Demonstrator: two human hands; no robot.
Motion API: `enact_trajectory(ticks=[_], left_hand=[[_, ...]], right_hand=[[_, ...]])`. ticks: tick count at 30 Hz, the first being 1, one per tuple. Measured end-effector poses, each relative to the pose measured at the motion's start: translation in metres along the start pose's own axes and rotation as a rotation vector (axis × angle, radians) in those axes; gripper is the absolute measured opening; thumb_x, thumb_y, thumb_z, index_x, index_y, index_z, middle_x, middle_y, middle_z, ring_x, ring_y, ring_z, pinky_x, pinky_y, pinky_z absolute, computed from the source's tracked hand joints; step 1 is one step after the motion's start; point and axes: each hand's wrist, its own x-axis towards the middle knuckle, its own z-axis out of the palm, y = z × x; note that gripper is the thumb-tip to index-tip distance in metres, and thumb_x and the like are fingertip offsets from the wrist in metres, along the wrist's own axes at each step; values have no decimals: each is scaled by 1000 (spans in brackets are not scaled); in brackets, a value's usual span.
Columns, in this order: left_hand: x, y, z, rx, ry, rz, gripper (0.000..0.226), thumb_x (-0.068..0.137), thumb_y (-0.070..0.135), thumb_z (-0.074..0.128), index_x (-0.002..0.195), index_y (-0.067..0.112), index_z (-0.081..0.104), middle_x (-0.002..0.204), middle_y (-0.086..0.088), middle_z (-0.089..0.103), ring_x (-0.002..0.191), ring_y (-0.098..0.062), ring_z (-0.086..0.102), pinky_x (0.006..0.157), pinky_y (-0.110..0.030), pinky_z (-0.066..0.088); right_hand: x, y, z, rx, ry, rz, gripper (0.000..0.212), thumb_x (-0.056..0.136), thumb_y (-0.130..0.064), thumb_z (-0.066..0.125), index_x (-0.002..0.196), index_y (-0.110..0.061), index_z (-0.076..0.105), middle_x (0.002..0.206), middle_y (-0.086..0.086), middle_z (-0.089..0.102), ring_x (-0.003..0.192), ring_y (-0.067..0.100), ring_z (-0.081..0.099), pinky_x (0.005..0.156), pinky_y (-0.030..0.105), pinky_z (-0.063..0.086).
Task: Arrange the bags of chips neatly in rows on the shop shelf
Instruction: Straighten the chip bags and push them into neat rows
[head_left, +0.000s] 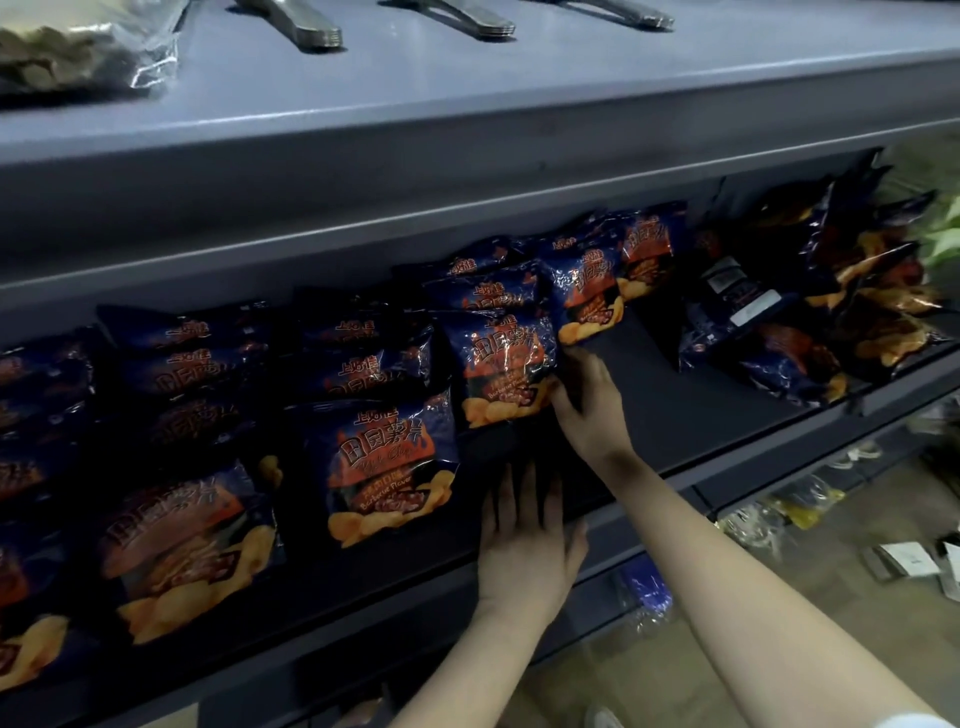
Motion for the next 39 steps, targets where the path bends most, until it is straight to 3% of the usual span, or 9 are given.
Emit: enact_trajectory(ticks=[4,9,15,23,26,29,32,36,39], left_hand=[[0,-1,4,13,56,9,52,85,46,42,119,11,61,124,-15,61,114,-33,57,90,-44,48],[0,0,6,21,59,3,51,84,46,43,118,14,62,126,-14,59,115,-32,56,91,-43,47],[0,1,7,7,20,-27,51,83,48,43,118,16,63,131,-11,57,118,-30,55,94,-43,46],[12,15,-4,-80,125,-93,39,85,41,44,112,21,65,126,-3,60,108,-29,59,90,-44,47],[34,33,-10,-134,185,-112,37,88,37,42,113,19,63,124,-4,60,107,-27,57,87,-41,48],[62,58,-15,-225,220,-130,36,91,35,40,115,17,61,122,-4,60,107,-27,57,88,-41,48],[90,87,-15,-304,228,-136,36,92,34,39,118,18,57,118,-3,61,106,-26,57,90,-38,46],[127,124,-9,-404,259,-123,39,91,37,38,122,19,53,125,-2,58,112,-23,55,93,-36,43],[154,156,-6,-435,344,-54,37,89,32,45,121,17,52,127,-4,55,115,-23,52,95,-38,43]], right_hand=[[0,2,2,-11,2,-24,42,90,-16,55,129,-1,46,120,17,52,113,30,51,86,14,30],[1,4,2,18,-4,-46,47,87,-23,51,129,-3,46,122,15,52,115,25,50,89,13,31],[1,7,1,123,17,-34,41,90,-11,57,129,-6,47,123,11,52,115,21,50,92,18,36],[4,5,-14,130,76,-182,43,87,-16,49,127,-1,45,122,13,47,109,4,40,90,-2,25],[16,9,-35,118,54,-283,38,91,-16,49,125,0,45,122,16,47,112,8,41,93,0,26],[36,13,-69,116,47,-372,37,89,-19,46,125,-9,42,122,15,46,117,23,45,99,18,36],[57,23,-109,90,98,-431,37,88,-14,46,123,-5,44,121,16,46,118,23,43,103,28,36],[79,49,-163,38,184,-472,34,89,-13,46,121,-3,47,122,19,47,118,22,43,103,29,38],[92,73,-203,7,211,-506,36,89,-11,46,122,3,48,123,21,48,120,21,44,99,14,37]])
